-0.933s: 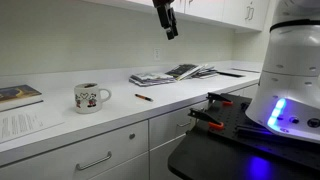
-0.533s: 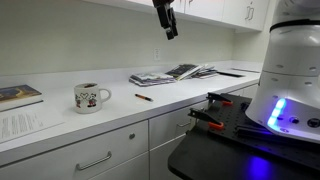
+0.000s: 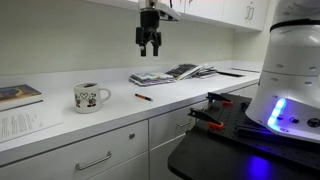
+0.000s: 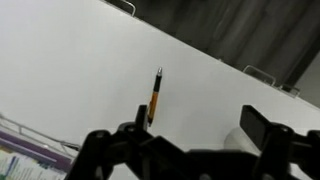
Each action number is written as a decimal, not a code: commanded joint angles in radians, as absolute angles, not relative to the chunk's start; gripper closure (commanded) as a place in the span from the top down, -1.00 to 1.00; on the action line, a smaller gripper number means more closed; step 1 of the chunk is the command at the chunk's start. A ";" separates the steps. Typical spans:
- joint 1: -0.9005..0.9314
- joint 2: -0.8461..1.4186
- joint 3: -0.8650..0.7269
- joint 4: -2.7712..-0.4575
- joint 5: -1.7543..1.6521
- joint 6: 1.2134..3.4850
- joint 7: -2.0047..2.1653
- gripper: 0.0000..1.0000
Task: Put the pen in the cup
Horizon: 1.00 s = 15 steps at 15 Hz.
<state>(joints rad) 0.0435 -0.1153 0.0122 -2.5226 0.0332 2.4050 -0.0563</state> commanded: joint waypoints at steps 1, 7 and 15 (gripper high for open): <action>0.042 0.059 0.011 -2.437 0.107 2.503 -0.085 1.00; 0.023 0.338 0.000 -2.258 0.051 2.527 -0.023 1.00; 0.019 0.551 -0.037 -2.097 0.013 2.501 -0.007 0.59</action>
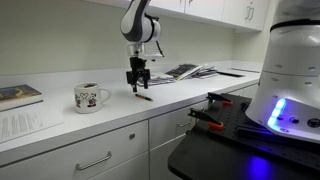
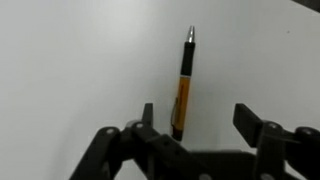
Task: Put the pen in the cup
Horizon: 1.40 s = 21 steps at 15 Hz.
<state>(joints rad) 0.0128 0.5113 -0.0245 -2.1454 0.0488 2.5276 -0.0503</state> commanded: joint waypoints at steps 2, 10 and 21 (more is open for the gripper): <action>0.017 0.577 -0.040 -2.077 0.011 2.497 -0.007 0.10; 0.006 0.610 -0.024 -2.051 0.003 2.494 -0.059 -0.99; -0.212 0.353 0.263 -2.194 0.175 2.514 -0.731 -0.91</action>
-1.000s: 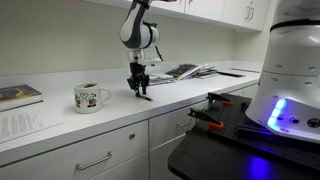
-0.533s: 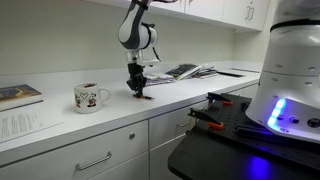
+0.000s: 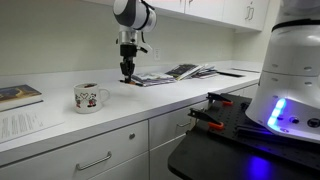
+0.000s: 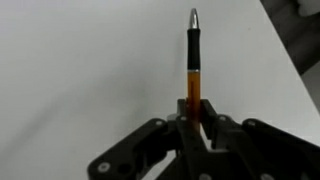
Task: Put the pen in the cup
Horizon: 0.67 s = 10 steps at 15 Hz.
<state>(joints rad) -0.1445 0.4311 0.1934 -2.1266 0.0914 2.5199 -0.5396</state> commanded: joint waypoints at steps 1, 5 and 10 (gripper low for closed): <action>-0.233 0.330 0.287 -2.212 0.220 2.512 -0.813 -0.91; -0.272 0.259 0.332 -2.246 0.436 2.447 -1.162 -0.91; -0.202 0.269 0.265 -2.236 0.432 2.460 -1.145 -0.64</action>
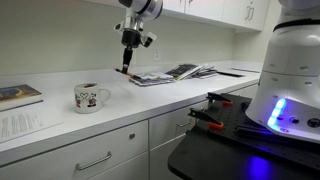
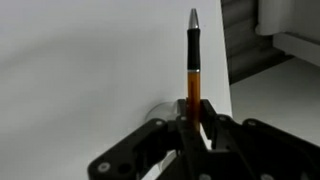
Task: Put the pen in the cup
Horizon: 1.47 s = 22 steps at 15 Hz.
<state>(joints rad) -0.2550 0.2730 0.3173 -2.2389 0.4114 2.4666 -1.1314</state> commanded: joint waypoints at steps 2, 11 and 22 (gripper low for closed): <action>-0.225 0.292 0.291 -2.217 0.525 2.460 -1.222 -0.91; -0.201 0.394 0.289 -2.056 1.270 2.355 -1.773 -0.91; 0.069 0.536 0.115 -1.965 1.683 2.440 -2.149 -0.91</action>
<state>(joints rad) 0.0176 0.5126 0.1621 -1.9949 1.6253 2.4052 -2.0826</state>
